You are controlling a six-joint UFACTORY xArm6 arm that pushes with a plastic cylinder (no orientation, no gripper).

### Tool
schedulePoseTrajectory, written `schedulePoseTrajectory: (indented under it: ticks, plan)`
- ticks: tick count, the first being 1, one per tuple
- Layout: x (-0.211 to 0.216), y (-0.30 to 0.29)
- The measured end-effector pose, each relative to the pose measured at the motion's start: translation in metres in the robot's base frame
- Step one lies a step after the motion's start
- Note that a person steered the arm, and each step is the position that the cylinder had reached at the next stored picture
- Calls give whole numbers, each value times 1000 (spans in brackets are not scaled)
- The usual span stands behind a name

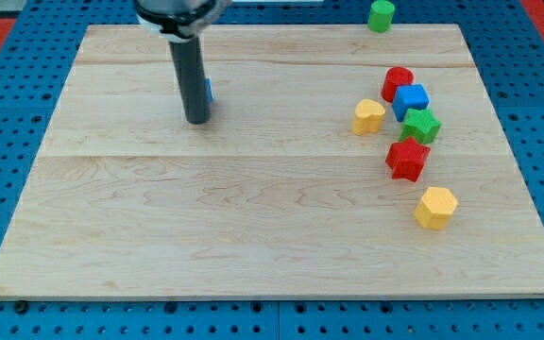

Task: Slide the blue triangle towards the top center

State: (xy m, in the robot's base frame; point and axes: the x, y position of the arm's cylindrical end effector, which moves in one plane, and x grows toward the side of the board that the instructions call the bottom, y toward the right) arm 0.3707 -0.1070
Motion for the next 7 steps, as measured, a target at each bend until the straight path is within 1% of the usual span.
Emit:
schedulePoseTrajectory:
  ticks: [4, 6, 7]
  plan:
    - [-124, 4]
    - [-160, 5]
    - [-164, -10]
